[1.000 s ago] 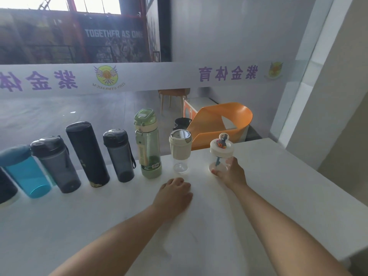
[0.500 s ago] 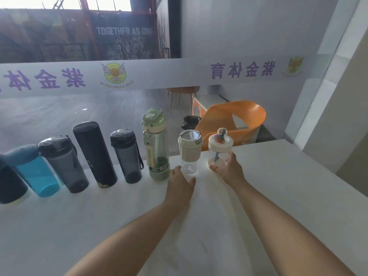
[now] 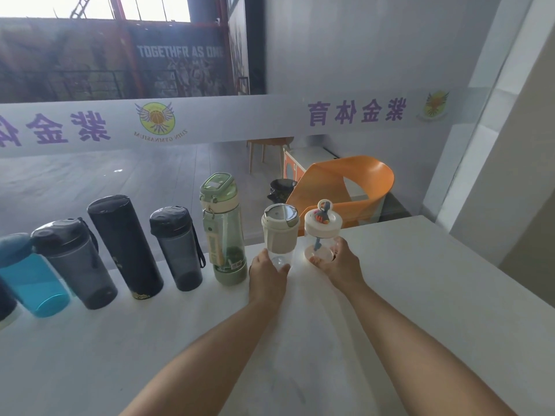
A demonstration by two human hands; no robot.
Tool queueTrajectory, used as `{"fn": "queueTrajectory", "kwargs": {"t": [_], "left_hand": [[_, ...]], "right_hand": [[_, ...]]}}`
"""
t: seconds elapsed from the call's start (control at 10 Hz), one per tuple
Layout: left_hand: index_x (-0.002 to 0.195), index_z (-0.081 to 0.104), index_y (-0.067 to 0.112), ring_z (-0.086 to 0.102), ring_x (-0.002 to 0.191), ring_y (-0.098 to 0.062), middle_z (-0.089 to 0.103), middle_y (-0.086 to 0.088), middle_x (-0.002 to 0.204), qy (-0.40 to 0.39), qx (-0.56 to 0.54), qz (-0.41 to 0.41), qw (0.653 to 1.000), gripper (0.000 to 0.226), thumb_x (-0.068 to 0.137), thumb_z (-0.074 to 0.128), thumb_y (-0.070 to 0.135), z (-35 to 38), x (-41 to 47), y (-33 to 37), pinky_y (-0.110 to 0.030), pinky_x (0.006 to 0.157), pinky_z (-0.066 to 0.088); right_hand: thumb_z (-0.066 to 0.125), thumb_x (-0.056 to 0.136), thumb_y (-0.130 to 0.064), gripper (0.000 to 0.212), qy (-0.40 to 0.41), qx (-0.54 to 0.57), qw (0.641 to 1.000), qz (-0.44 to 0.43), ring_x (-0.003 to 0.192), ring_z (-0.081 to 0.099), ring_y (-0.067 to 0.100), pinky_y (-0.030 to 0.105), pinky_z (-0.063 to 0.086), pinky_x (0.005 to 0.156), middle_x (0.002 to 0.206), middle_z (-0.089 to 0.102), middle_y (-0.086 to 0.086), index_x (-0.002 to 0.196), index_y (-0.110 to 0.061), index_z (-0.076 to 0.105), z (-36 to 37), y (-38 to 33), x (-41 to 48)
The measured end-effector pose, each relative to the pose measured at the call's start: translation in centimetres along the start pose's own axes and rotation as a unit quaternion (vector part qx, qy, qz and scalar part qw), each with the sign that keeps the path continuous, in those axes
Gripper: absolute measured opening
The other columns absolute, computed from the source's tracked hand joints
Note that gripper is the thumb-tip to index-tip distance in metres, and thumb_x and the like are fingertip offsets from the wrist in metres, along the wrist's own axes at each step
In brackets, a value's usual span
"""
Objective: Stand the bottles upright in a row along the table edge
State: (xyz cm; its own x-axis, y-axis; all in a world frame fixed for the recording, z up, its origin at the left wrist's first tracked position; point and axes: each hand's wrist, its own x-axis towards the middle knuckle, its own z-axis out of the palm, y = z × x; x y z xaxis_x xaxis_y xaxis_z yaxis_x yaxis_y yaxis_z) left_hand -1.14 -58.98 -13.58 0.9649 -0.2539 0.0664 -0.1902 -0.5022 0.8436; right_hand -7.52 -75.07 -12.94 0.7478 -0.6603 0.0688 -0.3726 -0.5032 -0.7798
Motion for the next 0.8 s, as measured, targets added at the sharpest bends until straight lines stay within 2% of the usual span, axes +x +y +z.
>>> {"fn": "queueTrajectory", "kwargs": {"t": [0.2, 0.3, 0.4, 0.5, 0.6, 0.7, 0.8], "left_hand": [[0.147, 0.044, 0.009, 0.05, 0.131, -0.028, 0.053, -0.012, 0.143, -0.003, 0.002, -0.002, 1.0, 0.065, 0.091, 0.072, 0.029, 0.0, -0.4, -0.2, -0.043, 0.112, 0.042], [0.151, 0.039, 0.007, 0.045, 0.138, -0.029, 0.048, -0.013, 0.15, -0.01, 0.016, -0.01, 1.0, 0.072, 0.092, 0.072, 0.031, -0.5, -1.1, -0.3, -0.037, 0.115, 0.036], [0.154, 0.03, 0.004, 0.037, 0.146, -0.027, 0.04, -0.013, 0.157, -0.028, 0.038, -0.02, 0.999, 0.078, 0.094, 0.069, 0.034, -1.8, -2.3, -0.6, -0.032, 0.116, 0.03], [0.152, 0.036, 0.006, 0.042, 0.142, -0.026, 0.044, -0.013, 0.153, -0.041, 0.045, -0.011, 0.998, 0.073, 0.094, 0.068, 0.037, -3.9, -3.7, -0.7, -0.033, 0.114, 0.034], [0.149, 0.042, 0.013, 0.046, 0.138, -0.025, 0.048, -0.008, 0.152, -0.052, 0.042, 0.01, 0.998, 0.061, 0.097, 0.063, 0.039, -7.0, -5.4, -0.9, -0.036, 0.112, 0.038], [0.142, 0.051, 0.014, 0.054, 0.128, -0.026, 0.057, -0.007, 0.143, -0.036, 0.053, 0.044, 0.997, 0.05, 0.099, 0.058, 0.038, -10.6, -7.0, -1.1, -0.034, 0.105, 0.042], [0.131, 0.06, 0.011, 0.06, 0.109, -0.025, 0.064, -0.01, 0.128, -0.02, 0.049, 0.058, 0.997, 0.04, 0.098, 0.06, 0.032, -14.6, -8.4, -1.3, -0.03, 0.089, 0.046]], "right_hand": [[0.078, 0.077, -0.051, 0.09, -0.005, -0.009, 1.0, 0.0, 0.123, 0.059, 0.029, 0.041, 0.049, 0.102, 0.142, 0.056, 0.005, 0.148, -0.018, 0.033, 0.1, 0.2, -0.4], [0.078, 0.076, -0.053, 0.088, -0.011, -0.016, 1.0, 0.013, 0.117, 0.062, 0.027, 0.039, 0.05, 0.097, 0.136, 0.06, 0.004, 0.145, -0.017, 0.036, 0.0, 0.2, -0.8], [0.077, 0.081, -0.046, 0.074, -0.003, -0.022, 0.999, 0.043, 0.116, 0.061, 0.03, 0.035, 0.047, 0.089, 0.131, 0.061, 0.007, 0.137, -0.012, 0.042, -0.2, -0.4, -2.0], [0.072, 0.084, -0.045, 0.063, -0.001, -0.023, 0.996, 0.08, 0.112, 0.061, 0.031, 0.033, 0.043, 0.081, 0.123, 0.062, 0.008, 0.131, -0.009, 0.049, -0.4, -1.3, -3.6], [0.066, 0.087, -0.044, 0.052, -0.01, -0.023, 0.998, 0.065, 0.106, 0.062, 0.03, 0.036, 0.048, 0.087, 0.121, 0.066, 0.009, 0.126, -0.012, 0.056, -0.3, -2.5, -5.8], [0.061, 0.092, -0.042, 0.059, -0.024, -0.013, 0.999, 0.044, 0.124, 0.055, 0.032, 0.035, 0.042, 0.099, 0.139, 0.058, 0.009, 0.142, -0.012, 0.048, 0.5, -4.3, -8.0], [0.061, 0.093, -0.045, 0.064, -0.036, 0.011, 0.999, 0.025, 0.133, 0.049, 0.03, 0.035, 0.038, 0.105, 0.147, 0.051, 0.011, 0.145, -0.012, 0.045, 1.5, -7.1, -10.3]]}}
